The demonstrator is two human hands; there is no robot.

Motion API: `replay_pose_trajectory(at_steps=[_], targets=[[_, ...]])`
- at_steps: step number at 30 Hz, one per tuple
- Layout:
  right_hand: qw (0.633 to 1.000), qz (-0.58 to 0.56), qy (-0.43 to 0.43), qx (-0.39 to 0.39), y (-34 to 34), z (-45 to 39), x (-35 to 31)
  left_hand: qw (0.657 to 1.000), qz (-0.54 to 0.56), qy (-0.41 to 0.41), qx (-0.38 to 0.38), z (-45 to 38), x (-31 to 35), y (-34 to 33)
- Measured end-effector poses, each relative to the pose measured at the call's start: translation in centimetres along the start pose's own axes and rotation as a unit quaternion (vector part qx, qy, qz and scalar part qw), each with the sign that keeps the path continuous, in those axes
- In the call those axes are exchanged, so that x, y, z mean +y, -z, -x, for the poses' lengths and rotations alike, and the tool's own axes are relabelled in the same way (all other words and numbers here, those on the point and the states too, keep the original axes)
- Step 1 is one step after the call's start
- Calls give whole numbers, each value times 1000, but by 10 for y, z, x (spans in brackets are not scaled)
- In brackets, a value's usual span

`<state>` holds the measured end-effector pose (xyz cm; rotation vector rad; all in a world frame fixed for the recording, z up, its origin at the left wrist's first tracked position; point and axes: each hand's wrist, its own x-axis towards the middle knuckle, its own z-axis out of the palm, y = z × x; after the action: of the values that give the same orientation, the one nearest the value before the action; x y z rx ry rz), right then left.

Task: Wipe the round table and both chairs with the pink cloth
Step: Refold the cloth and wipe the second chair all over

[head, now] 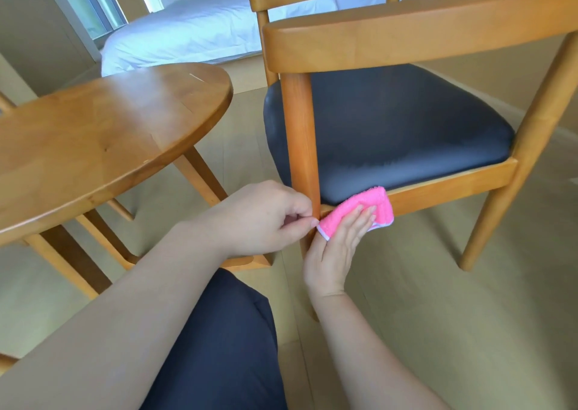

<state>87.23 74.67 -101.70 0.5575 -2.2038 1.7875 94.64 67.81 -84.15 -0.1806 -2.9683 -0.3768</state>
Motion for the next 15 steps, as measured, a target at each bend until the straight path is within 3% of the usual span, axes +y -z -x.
replay_pose_trajectory(at_steps=[15], targets=[[982,-42,-117,139,90,-118,57,1000,16,-5,5,-4,-2,-7]])
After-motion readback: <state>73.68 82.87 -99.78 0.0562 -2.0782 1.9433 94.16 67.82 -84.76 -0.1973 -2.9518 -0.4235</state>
